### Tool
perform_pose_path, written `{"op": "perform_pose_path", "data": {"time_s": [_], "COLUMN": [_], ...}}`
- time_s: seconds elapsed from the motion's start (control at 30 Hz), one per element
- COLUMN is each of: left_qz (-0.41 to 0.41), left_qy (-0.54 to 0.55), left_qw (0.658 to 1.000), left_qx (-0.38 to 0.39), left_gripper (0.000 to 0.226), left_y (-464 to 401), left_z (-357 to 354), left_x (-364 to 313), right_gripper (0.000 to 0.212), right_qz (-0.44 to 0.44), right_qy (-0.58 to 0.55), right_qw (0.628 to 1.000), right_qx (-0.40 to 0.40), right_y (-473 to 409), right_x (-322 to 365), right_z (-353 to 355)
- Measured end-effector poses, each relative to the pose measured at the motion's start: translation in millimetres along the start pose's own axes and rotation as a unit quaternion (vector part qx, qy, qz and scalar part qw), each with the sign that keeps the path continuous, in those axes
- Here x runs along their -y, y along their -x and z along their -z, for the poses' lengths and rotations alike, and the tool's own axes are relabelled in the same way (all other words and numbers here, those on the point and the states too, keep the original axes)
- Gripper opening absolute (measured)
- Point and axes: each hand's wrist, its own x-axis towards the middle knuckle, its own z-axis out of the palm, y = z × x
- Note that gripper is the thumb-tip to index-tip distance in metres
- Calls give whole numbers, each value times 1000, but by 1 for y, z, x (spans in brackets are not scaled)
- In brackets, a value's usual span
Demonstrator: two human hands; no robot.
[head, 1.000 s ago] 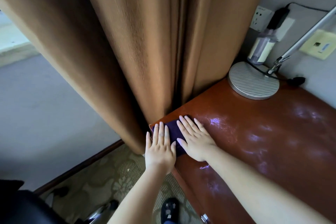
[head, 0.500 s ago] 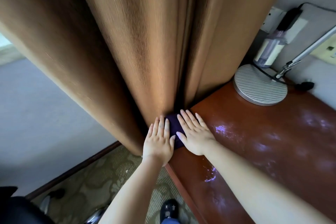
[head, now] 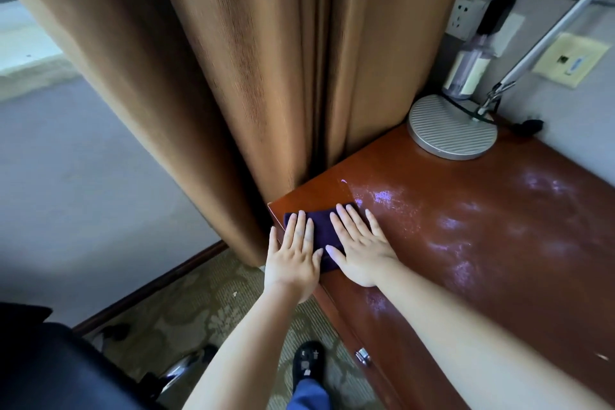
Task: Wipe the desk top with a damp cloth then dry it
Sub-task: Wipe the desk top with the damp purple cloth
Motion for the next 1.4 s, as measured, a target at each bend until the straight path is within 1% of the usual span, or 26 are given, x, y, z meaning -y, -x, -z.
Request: {"op": "perform_pose_path", "data": {"time_s": [0.07,0.27,0.33,0.43,0.5,0.57,0.6,0.63,0.7,0.77,0.93,1.07,1.13,1.17,1.2,1.3,1.4], "left_qz": [-4,-26,-27,-14,-25,-27,-33,-47,-70,-75,-84,-87,-91,-94,-96,-90,-101], "left_qy": [-4,-21,-28,-2,9,15,9,-10,-30,-37,-28,-29,-32,-39,-45,-54,-69], "left_qw": [1000,999,999,999,999,999,999,998,997,996,996,996,995,995,994,994,992], "left_qx": [4,-7,-17,-43,-42,-30,-29,-35,-34,-36,-24,2,12,17,22,27,27], "left_gripper": [60,60,59,69,64,67,70,71,73,74,74,63,71,79,81,73,59], "left_y": [0,-25,-39,-58,-73,-84,-89,-94,-102,-103,-90,-65,-51,-45,-41,-37,-44], "left_z": [1,11,9,11,10,14,19,19,21,24,21,17,13,12,11,12,16], "left_x": [1,5,4,2,3,6,8,10,13,12,-1,-18,-25,-29,-31,-32,-29], "right_gripper": [93,91,88,76,73,78,82,86,89,91,93,90,86,87,89,96,90], "right_qz": [3,32,53,69,60,47,39,24,-1,-21,-66,-84,-86,-87,-88,-88,-95], "right_qy": [2,20,39,54,49,29,26,27,34,31,6,-11,-10,-11,-11,-8,-16], "right_qw": [1000,999,998,996,997,998,999,999,999,999,998,996,996,996,996,996,995], "right_qx": [-1,-9,-18,7,7,6,-14,-19,-13,-10,-10,8,15,19,22,25,20], "right_y": [1,-23,-37,-59,-70,-77,-79,-79,-76,-72,-49,-14,2,9,14,19,14], "right_x": [-1,-17,-27,-40,-46,-47,-49,-50,-51,-52,-48,-45,-44,-43,-42,-42,-44], "right_z": [-2,6,10,15,19,24,23,23,24,21,13,7,3,2,1,3,4]}}
